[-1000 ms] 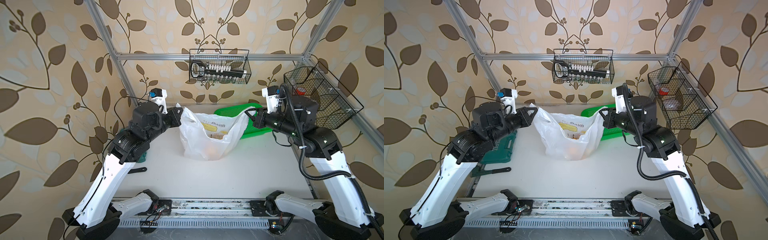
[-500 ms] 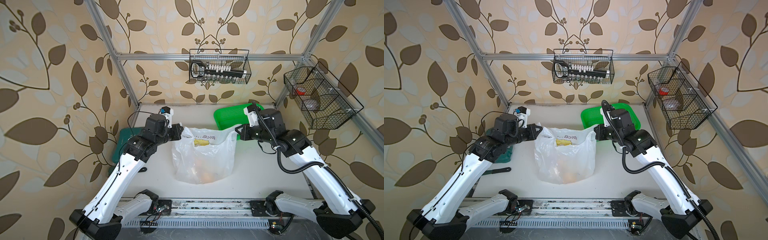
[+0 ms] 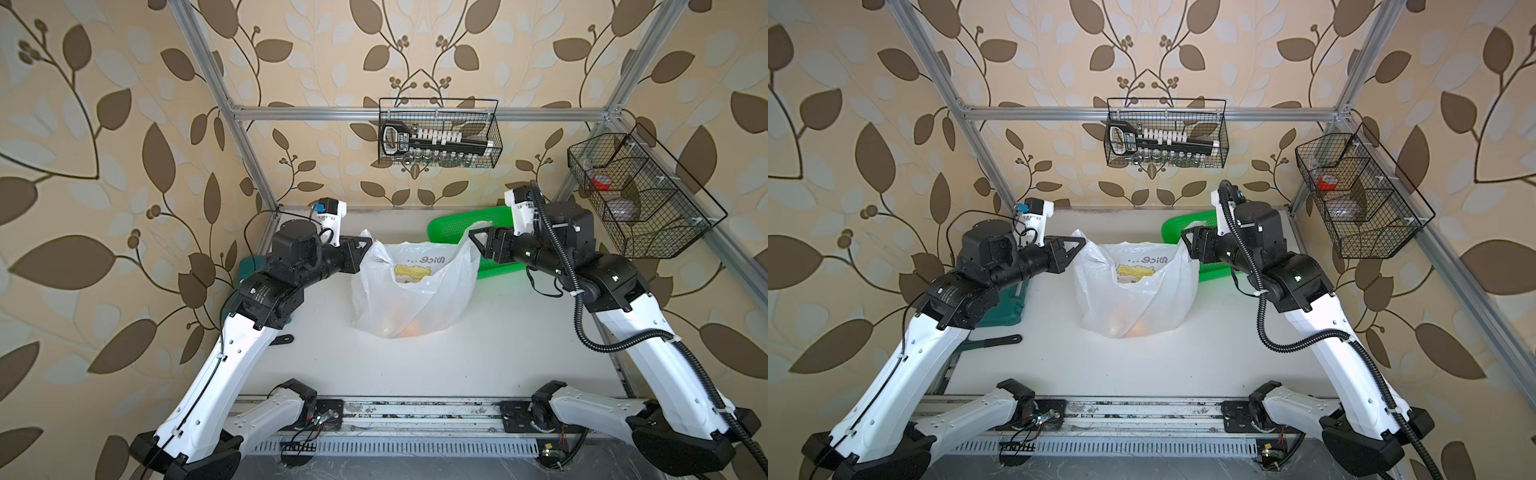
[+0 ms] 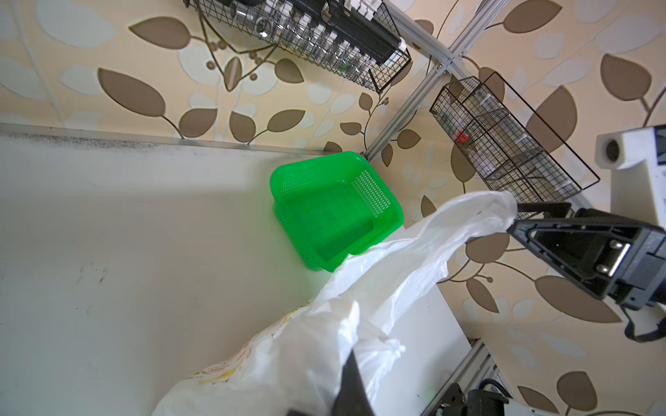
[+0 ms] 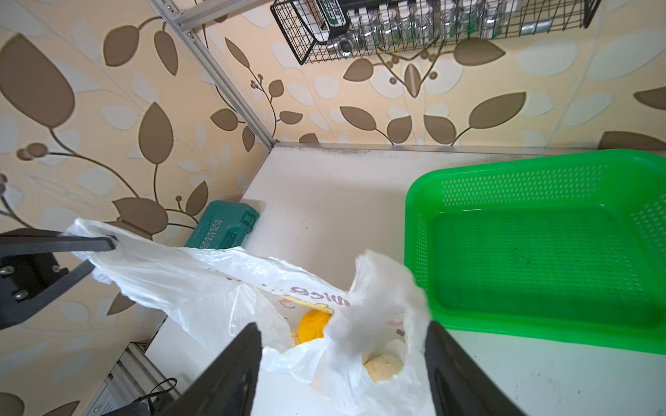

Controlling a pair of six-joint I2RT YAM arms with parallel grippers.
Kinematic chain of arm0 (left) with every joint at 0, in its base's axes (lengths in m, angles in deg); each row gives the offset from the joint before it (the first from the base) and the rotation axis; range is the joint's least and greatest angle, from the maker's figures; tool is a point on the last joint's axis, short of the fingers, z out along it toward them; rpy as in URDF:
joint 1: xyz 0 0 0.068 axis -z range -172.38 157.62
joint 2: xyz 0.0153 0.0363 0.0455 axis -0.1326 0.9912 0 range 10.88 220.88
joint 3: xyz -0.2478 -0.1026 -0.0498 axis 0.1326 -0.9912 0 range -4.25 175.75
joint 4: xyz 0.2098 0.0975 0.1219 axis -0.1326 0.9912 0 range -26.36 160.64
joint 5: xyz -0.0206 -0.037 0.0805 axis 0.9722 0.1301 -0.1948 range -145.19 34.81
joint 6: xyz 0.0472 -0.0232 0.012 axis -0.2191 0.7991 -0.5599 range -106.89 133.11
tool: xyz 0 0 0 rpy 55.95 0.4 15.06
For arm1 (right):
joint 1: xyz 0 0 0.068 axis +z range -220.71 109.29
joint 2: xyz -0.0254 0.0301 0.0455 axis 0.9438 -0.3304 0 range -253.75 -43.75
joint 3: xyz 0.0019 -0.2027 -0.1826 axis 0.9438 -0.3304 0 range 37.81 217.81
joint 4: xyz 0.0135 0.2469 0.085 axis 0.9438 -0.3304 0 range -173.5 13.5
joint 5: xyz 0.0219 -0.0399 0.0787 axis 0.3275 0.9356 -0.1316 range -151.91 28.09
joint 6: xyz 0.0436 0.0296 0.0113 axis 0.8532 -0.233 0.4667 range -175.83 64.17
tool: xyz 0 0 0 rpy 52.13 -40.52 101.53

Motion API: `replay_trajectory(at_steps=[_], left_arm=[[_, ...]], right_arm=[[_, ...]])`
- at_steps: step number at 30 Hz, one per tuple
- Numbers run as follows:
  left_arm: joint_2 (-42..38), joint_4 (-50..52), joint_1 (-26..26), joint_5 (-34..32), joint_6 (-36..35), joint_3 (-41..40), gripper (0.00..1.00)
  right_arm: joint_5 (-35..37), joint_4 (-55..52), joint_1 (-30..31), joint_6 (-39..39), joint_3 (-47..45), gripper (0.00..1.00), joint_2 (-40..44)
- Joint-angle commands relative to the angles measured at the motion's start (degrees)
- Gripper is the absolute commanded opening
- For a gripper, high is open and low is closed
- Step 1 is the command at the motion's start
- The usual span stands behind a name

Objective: Place the pears into plastic bags & tie knots
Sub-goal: Tie the plastic bag at the center of the board.

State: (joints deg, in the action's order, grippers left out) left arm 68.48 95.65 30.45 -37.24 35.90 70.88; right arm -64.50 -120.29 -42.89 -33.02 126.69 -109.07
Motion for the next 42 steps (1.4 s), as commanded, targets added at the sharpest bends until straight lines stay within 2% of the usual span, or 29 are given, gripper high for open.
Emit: replay_trajectory(at_steps=[1, 4, 8, 11, 15, 22, 31, 33, 35, 37, 38, 39, 40, 41, 42], left_arm=[[-0.4, -3.7, -0.1, 4.1, 1.2, -0.6, 0.0], [-0.2, -4.0, -0.1, 4.5, 2.4, -1.2, 0.0], [-0.5, -4.7, -0.1, 4.1, 3.8, -1.7, 0.0], [-0.3, -5.2, -0.1, 3.9, 4.5, -1.8, 0.0], [-0.1, -5.6, -0.1, 4.2, 4.9, -1.9, 0.0], [0.1, -5.8, -0.2, 4.5, 5.1, -1.8, 0.0], [0.3, -6.2, -0.2, 5.2, 5.2, -2.2, 0.0], [0.4, -6.3, -0.1, 5.4, 5.3, -2.3, 0.0], [0.4, -6.2, -0.1, 5.6, 5.3, -2.5, 0.0], [0.4, -6.2, -0.1, 5.8, 5.3, -2.6, 0.0], [0.5, -6.0, -0.1, 5.9, 5.2, -2.5, 0.0], [0.4, -5.8, -0.1, 5.8, 5.2, -2.3, 0.08], [0.3, -5.4, -0.1, 5.3, 4.8, -2.0, 0.23], [0.0, -4.4, -0.1, 3.8, 4.1, -1.2, 0.47], [-0.5, -3.3, -0.2, 2.2, 3.1, -0.3, 0.61]], right_arm=[[-2.5, 1.4, 1.7, -1.1, 3.6, 0.73, 1.7], [-4.8, 3.3, 7.3, -2.4, 4.4, 0.75, -0.2], [-1.6, 5.3, 18.8, -7.1, 4.7, 0.78, -4.5], [-0.2, 8.5, 22.8, -8.9, 2.8, 0.8, -7.9], [-0.9, 12.0, 23.2, -10.5, 1.1, 0.82, -12.0], [-2.1, 14.5, 23.4, -12.1, 3.9, 0.82, -19.3], [-4.9, 14.9, 23.4, -12.5, 8.2, 0.76, -23.6], [-5.2, 14.8, 23.4, -12.7, 9.2, 0.69, -24.1], [-5.3, 14.6, 23.4, -12.9, 9.9, 0.54, -24.3], [-5.6, 15.1, 23.4, -13.0, 9.7, 0.32, -23.9], [-6.0, 15.6, 23.4, -13.1, 9.5, 0.11, -23.6], [-6.4, 15.7, 23.4, -13.2, 9.5, 0.0, -23.4], [-6.6, 15.7, 23.3, -13.3, 9.5, 0.0, -23.3], [-6.7, 15.6, 23.2, -13.3, 9.7, 0.0, -23.1], [-6.8, 15.6, 23.0, -13.3, 9.7, 0.0, -22.9]])
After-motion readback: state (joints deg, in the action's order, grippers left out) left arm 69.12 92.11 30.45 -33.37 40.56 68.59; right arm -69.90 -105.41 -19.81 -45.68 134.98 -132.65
